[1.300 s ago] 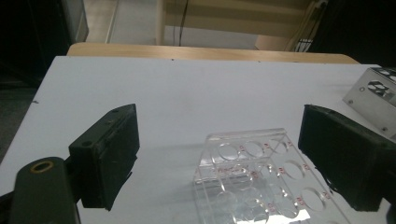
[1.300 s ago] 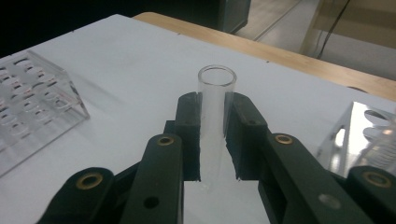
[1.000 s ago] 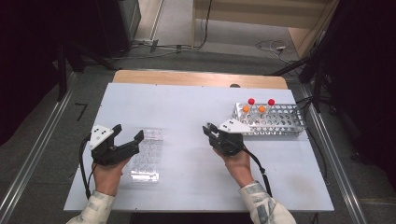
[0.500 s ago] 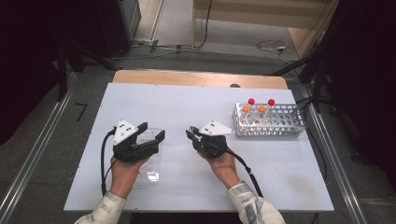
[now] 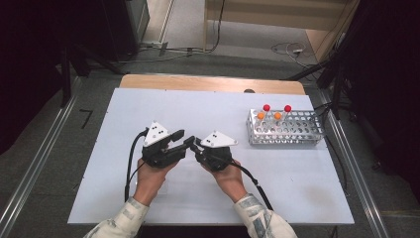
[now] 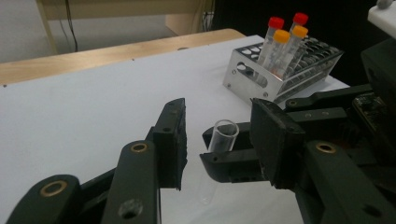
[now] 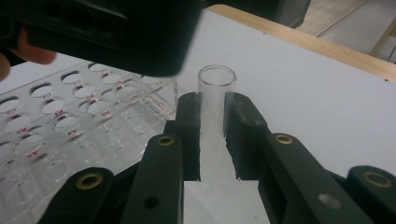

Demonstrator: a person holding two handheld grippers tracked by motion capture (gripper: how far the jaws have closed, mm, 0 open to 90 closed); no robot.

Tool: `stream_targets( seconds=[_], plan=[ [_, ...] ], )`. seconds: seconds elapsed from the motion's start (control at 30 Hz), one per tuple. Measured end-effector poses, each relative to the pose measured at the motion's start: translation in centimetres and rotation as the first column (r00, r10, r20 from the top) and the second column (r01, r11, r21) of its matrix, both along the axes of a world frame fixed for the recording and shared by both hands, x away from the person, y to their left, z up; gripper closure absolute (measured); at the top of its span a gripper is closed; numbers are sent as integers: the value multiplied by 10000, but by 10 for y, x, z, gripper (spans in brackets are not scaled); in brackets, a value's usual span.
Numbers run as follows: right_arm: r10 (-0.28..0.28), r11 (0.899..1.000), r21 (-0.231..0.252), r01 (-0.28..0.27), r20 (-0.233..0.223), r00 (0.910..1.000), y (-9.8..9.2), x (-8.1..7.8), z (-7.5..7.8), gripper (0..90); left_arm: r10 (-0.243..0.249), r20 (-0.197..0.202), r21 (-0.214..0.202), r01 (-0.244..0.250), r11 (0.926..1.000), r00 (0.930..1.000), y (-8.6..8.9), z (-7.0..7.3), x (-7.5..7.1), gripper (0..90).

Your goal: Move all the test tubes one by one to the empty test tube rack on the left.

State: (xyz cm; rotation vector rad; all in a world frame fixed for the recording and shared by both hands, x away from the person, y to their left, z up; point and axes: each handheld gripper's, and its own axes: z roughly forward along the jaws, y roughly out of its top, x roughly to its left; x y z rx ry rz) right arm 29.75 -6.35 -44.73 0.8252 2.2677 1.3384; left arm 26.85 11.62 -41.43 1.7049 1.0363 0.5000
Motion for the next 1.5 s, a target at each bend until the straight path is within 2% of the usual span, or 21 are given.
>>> stream_targets(
  seconds=[0.17, 0.27, 0.33, 0.6, 0.67, 0.7, 0.73, 0.77, 0.8, 0.83, 0.93, 1.07, 1.13, 1.27, 1.43, 1.47, 1.5],
  plan=[
    [63, 9999, 103, -64, 45, 10000, 3, -2, 2, 728, -59, -206, 203, 63, 9998, 9998, -5, -4, 5, 630],
    [74, 9999, 128, -75, 74, 9999, 4, -2, 3, 728, -186, -317, 173, 192, 9997, 9993, -6, -5, 6, 667],
    [76, 9999, 144, -77, 86, 9999, 4, -3, 3, 728, -212, -367, 135, 217, 9997, 9991, -6, -5, 7, 741],
    [86, 9999, 87, -86, 65, 9999, 4, -3, 3, 724, -140, -380, 154, 146, 9998, 9992, -6, -5, 7, 764],
    [231, 9996, 171, -231, 8, 9997, 4, -3, 3, 628, -62, -285, 98, 65, 9999, 9996, -5, -4, 7, 768],
    [231, 9996, 171, -231, 8, 9997, 4, -3, 3, 628, -62, -285, 98, 65, 9999, 9996, -5, -4, 7, 768],
    [364, 9992, 171, -364, -3, 9993, 4, -3, 3, 551, -62, -295, 63, 63, 10000, 9995, -4, -4, 7, 768],
    [364, 9992, 171, -364, -3, 9993, 4, -3, 3, 551, -47, -270, 11, 47, 10000, 9996, -4, -3, 8, 768],
    [412, 9991, 120, -413, 14, 9991, 3, -4, 4, 476, -36, -245, -10, 36, 10000, 9997, -4, -2, 8, 768],
    [400, 9991, 107, -400, -1, 9992, 2, -4, 5, 445, -15, -212, -23, 14, 10000, 9998, -4, -1, 8, 769],
    [539, 9985, 5, -539, -90, 9985, -1, -5, 6, 391, -39, -125, -85, 38, 10000, 9999, -4, 2, 7, 769],
    [590, 9981, -152, -590, 3, 9983, -5, -7, 8, 363, 27, 129, 25, -28, 10000, 9999, -4, 5, 6, 769],
    [541, 9985, -72, -541, -9, 9985, -12, -10, 10, 342, 124, 227, 13, -124, 9999, 9997, 0, 9, 5, 768],
    [417, 9991, -3, -417, -46, 9991, -27, -12, 12, 330, 470, 378, -321, -458, 9984, 9982, 15, 17, 4, 768],
    [89, 9999, -130, -91, -192, 9998, -42, -11, 10, 320, 1079, 513, -616, -1047, 9926, 9928, 39, 26, 3, 768],
    [-67, 10000, -53, 66, -235, 9997, -50, -11, 10, 320, 1351, 528, -674, -1315, 9890, 9894, 47, 27, 3, 768],
    [-67, 10000, -53, 66, -235, 9997, -50, -11, 10, 320, 1351, 528, -674, -1315, 9890, 9894, 47, 27, 3, 768]
  ],
)
